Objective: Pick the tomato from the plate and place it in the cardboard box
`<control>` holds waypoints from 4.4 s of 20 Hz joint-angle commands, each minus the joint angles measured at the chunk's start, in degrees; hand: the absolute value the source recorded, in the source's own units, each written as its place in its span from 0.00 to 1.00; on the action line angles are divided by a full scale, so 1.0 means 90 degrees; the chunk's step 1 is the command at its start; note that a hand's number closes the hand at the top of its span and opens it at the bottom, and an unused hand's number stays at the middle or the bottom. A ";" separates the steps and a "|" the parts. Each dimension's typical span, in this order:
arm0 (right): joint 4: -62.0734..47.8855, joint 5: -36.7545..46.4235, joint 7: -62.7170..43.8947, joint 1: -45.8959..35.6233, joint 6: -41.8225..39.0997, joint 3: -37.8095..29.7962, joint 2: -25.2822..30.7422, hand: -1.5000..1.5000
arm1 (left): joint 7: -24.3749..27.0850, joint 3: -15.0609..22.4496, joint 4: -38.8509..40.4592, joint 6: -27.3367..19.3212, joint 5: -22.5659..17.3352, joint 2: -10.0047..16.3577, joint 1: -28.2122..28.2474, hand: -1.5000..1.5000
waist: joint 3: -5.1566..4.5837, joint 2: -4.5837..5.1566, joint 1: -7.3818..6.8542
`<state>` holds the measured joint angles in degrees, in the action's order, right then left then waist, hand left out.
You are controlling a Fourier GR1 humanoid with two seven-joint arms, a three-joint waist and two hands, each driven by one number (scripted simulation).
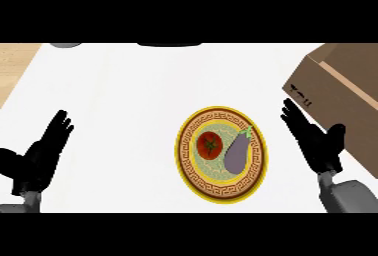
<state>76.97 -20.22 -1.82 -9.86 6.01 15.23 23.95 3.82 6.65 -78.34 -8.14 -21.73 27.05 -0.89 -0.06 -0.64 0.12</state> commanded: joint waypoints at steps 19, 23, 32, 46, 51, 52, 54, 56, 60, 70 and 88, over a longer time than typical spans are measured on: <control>0.2369 0.3741 0.3558 -0.0370 0.0246 0.0038 0.1585 0.00 | 0.0290 0.0939 -0.0907 0.0594 0.1560 0.0240 -0.1364 0.50 | 0.0004 0.0057 0.0038; 0.2658 0.4742 0.2384 -0.0545 -0.0067 0.0550 0.2050 0.00 | 0.0093 0.0844 -0.0869 0.0586 0.1568 0.0200 -0.1592 0.50 | -0.0003 0.0048 0.0037; 0.4366 0.6613 -0.0819 -0.1149 -0.1806 0.2202 0.1954 0.00 | 0.0239 0.0842 -0.0992 0.0786 0.1613 0.0178 -0.1318 0.50 | -0.0013 0.0024 0.0000; 0.4201 0.7981 -0.3470 -0.1223 -0.3795 0.3605 -0.0575 0.00 | -0.0338 0.0466 -0.1470 0.1011 0.1860 -0.0038 -0.1415 0.50 | 0.0007 0.0051 -0.0050; 0.3671 0.8901 -0.3129 -0.1032 -0.3387 0.3636 -0.0844 0.00 | 0.0327 0.0483 -0.1327 0.1004 0.2332 -0.0425 -0.0828 0.50 | 0.0006 0.0062 -0.0040; 0.3484 0.8894 -0.2730 -0.0985 -0.3218 0.3367 -0.0603 0.00 | 0.0535 0.0381 -0.0492 0.1002 0.2433 -0.0668 -0.1435 0.50 | 0.0006 0.0075 0.0001; 0.3287 0.9266 -0.2835 -0.0920 -0.3066 0.3504 -0.0939 0.00 | -0.0106 0.0279 -0.1229 0.1256 0.2312 -0.0463 -0.1287 0.50 | 0.0008 0.0066 -0.0024; 0.2977 0.9193 -0.2605 -0.1184 -0.3223 0.3160 -0.1141 0.00 | -0.0375 0.0238 -0.1395 0.1234 0.2361 -0.0600 -0.1456 0.50 | 0.0008 0.0067 -0.0030; 0.3014 0.9752 -0.2833 -0.1115 -0.3521 0.3343 -0.1622 0.00 | -0.0072 -0.0015 -0.1221 0.1505 0.2467 -0.0609 -0.1199 0.50 | 0.0006 0.0066 -0.0027; 0.1604 1.0329 -0.2039 -0.1252 -0.3041 0.2707 -0.1945 0.00 | -0.0498 -0.0424 -0.1379 0.1844 0.2568 -0.0737 -0.1440 0.50 | 0.0007 0.0067 -0.0041; 0.0928 1.0962 -0.1002 -0.0900 -0.2517 0.1733 -0.2046 0.00 | -0.0150 -0.0939 -0.1198 0.2399 0.2841 -0.1057 -0.1434 0.50 | 0.0007 0.0069 -0.0011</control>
<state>84.10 78.59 -13.28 -18.39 -16.14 33.79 4.21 3.29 1.02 -89.42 10.96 5.31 16.28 -12.06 0.00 -0.01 -0.10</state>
